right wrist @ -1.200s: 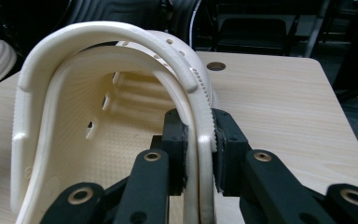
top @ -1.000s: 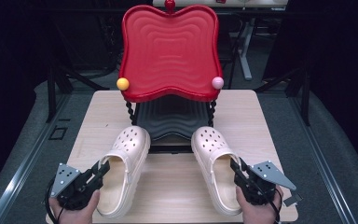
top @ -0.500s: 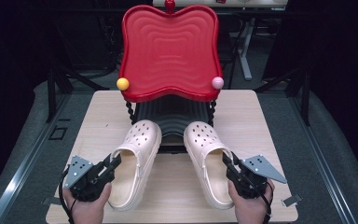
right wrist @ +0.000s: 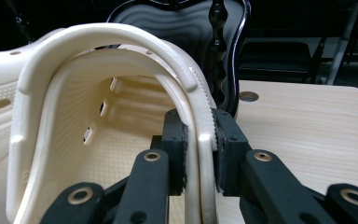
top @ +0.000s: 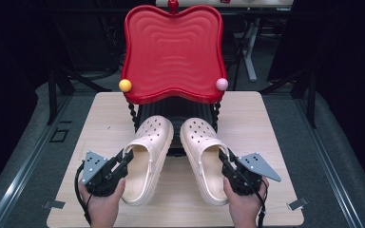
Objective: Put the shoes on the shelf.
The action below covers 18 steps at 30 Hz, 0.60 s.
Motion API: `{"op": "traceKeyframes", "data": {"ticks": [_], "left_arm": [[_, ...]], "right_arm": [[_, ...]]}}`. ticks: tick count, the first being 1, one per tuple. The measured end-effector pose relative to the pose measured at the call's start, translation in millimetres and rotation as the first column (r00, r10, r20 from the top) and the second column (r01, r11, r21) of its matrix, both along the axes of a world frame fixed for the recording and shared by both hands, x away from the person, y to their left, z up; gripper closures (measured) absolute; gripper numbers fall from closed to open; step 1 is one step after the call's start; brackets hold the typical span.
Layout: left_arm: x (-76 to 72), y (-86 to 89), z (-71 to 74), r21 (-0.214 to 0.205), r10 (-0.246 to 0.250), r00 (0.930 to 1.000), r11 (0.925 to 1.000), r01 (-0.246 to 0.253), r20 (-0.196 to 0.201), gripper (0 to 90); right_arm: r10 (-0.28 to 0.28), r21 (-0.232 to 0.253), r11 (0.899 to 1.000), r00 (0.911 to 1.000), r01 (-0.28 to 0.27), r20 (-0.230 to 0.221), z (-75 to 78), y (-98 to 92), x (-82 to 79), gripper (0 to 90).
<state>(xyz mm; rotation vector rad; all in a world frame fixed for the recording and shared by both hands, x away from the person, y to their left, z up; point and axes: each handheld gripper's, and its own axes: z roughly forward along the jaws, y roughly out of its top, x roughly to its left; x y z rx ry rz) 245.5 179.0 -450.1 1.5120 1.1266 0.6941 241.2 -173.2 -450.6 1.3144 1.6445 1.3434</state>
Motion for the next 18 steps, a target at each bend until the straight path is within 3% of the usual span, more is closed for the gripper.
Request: {"op": "traceKeyframes", "data": {"ticks": [11, 18], "left_arm": [[19.9, -9.4, -2.8, -0.026, 0.032, 0.9995, 0.9992, -0.032, 0.009, 76.5], [25.8, -11.0, -4.0, -0.017, 0.032, 0.9995, 0.9993, -0.032, 0.004, 76.4]], "right_arm": [[-0.027, 0.006, 1.0, 0.9993, 0.027, 0.024, -4.0, 7.9, 14.7, 76.5], [-0.028, 0.01, 1.0, 0.9993, 0.028, 0.023, -2.6, 11.8, 24.9, 76.4]]}}
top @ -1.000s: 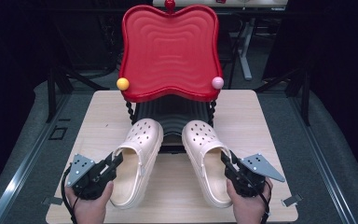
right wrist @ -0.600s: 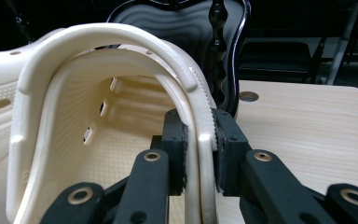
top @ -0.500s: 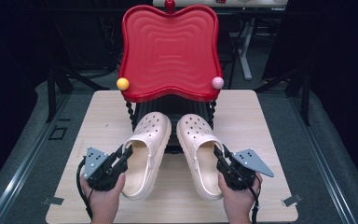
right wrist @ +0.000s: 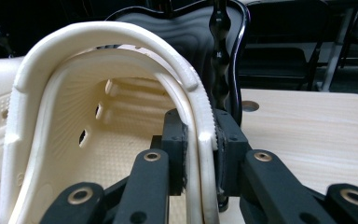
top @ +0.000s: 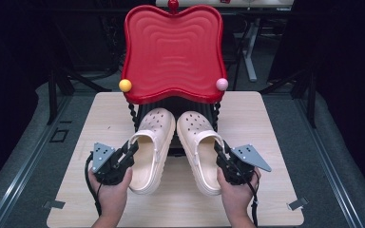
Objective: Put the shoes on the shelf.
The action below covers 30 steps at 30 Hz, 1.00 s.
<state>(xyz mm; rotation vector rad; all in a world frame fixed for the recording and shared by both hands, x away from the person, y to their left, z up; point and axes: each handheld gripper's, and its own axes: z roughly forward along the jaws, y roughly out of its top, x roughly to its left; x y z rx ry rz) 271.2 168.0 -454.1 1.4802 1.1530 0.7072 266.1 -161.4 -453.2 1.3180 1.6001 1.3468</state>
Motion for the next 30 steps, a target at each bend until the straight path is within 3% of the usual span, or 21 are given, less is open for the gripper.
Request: {"op": "traceKeyframes", "data": {"ticks": [10, 16, 21, 30], "left_arm": [[13.0, -8.2, 2.2, 0.007, -0.012, 0.9998, 0.9999, 0.012, 0.016, 76.4], [26.8, -8.6, 1.3, -0.001, -0.028, 0.9991, 0.9996, 0.028, 0.032, 76.3], [35.5, -11.5, -1.0, 0.025, -0.028, 0.9985, 0.9993, 0.027, 0.046, 76.2], [50.8, -13.6, -13.8, 0.01, -0.016, 0.9999, 0.9998, 0.016, 0.003, 76.1]], "right_arm": [[0.0, 0.015, 1.0, 0.9999, 0.0, 0.017, 1.7, 7.3, 11.9, 76.4], [0.015, 0.017, 1.0, 0.9985, -0.016, 0.052, 0.6, 11.4, 24.5, 76.3], [0.017, 0.008, 1.0, 0.9977, -0.017, 0.066, -0.4, 14.2, 34.5, 76.3], [0.018, -0.037, 0.999, 0.9983, -0.016, 0.056, -8.0, 21.8, 49.1, 76.0]]}}
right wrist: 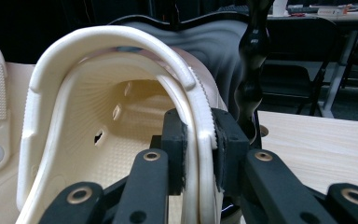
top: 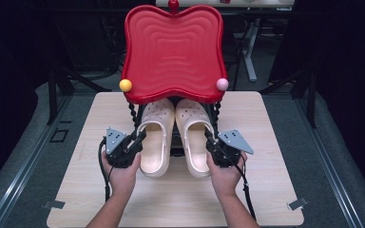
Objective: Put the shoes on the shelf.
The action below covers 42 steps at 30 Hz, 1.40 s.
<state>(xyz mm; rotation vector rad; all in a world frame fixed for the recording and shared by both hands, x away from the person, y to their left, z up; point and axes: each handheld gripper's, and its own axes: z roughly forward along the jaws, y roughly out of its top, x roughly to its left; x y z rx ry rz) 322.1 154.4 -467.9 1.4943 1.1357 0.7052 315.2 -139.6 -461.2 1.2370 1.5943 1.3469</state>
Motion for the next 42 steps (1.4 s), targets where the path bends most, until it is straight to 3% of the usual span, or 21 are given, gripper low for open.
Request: {"op": "traceKeyframes", "data": {"ticks": [1, 3, 13, 22, 31, 42], "left_arm": [[1.2, -0.4, -2.0, -0.004, -0.005, 1.0, 1.0, 0.005, 0.007, 76.0], [1.6, -3.3, -4.7, 0.029, -0.003, 0.9998, 0.9996, 0.002, 0.022, 75.8], [16.7, -6.1, -2.8, 0.042, -0.007, 0.9995, 0.9991, 0.006, 0.031, 75.2], [27.8, -0.9, -0.7, 0.018, -0.015, 0.9996, 0.9997, 0.014, 0.024, 73.4], [26.1, 0.0, -1.7, -0.007, -0.02, 0.9995, 0.9998, 0.02, 0.023, 69.4], [21.8, 0.7, -0.6, -0.032, -0.028, 0.9992, 0.9991, 0.028, 0.029, 63.2]], "right_arm": [[-0.004, -0.006, 1.0, 1.0, 0.004, -0.005, -1.9, 1.4, 1.6, 75.9], [-0.007, -0.015, 1.0, 1.0, 0.007, -0.006, -5.5, 2.8, 4.2, 75.8], [-0.033, -0.019, 0.999, 0.9994, 0.033, 0.011, -14.9, 7.1, 14.2, 75.0], [-0.042, -0.021, 0.999, 0.9991, 0.042, 0.01, -14.7, 12.9, 25.8, 73.7], [0.0, 0.007, 1.0, 0.9998, 0.0, -0.018, -12.1, 8.4, 24.1, 67.8], [0.012, 0.01, 1.0, 0.9999, -0.012, -0.004, -9.5, 4.2, 17.4, 64.1]]}}
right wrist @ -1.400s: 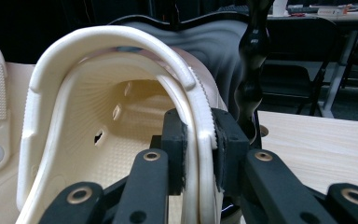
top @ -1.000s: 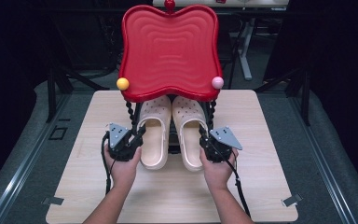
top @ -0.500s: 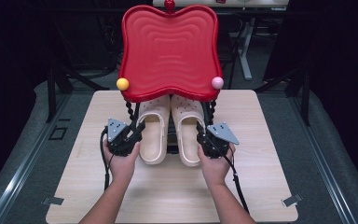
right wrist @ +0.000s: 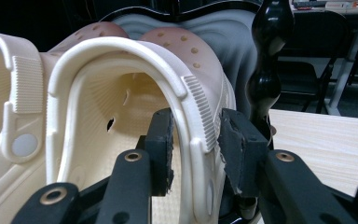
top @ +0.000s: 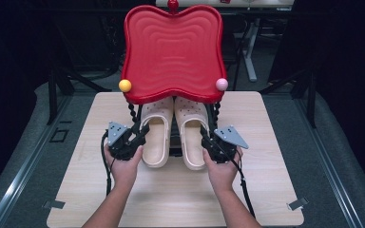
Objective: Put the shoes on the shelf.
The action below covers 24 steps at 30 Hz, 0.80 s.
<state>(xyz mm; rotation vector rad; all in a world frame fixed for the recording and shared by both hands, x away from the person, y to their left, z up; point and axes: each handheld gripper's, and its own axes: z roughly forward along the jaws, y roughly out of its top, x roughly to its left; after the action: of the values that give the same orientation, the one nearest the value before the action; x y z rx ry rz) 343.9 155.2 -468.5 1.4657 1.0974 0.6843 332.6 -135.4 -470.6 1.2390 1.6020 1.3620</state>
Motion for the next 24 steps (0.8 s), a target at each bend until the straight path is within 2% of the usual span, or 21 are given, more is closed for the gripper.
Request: {"op": "traceKeyframes", "data": {"ticks": [10, 17, 24], "left_arm": [[-12.8, 3.6, 6.5, 0.008, 0.007, 0.9997, 0.9999, -0.008, 0.024, 61.0], [-27.6, 5.5, 12.5, 0.039, -0.006, 0.9992, 0.9992, 0.004, 0.041, 61.0], [-44.5, 9.7, 10.8, 0.05, -0.002, 0.9986, 0.9987, -0.001, 0.052, 61.2]], "right_arm": [[0.022, -0.017, 1.0, 0.9994, -0.021, 0.026, 8.0, -1.0, -12.8, 63.2], [0.05, -0.038, 0.998, 0.9966, -0.048, 0.064, 17.3, -2.5, -31.9, 63.0], [0.076, -0.063, 0.995, 0.9951, -0.072, 0.062, 19.9, -7.2, -47.7, 63.1]]}}
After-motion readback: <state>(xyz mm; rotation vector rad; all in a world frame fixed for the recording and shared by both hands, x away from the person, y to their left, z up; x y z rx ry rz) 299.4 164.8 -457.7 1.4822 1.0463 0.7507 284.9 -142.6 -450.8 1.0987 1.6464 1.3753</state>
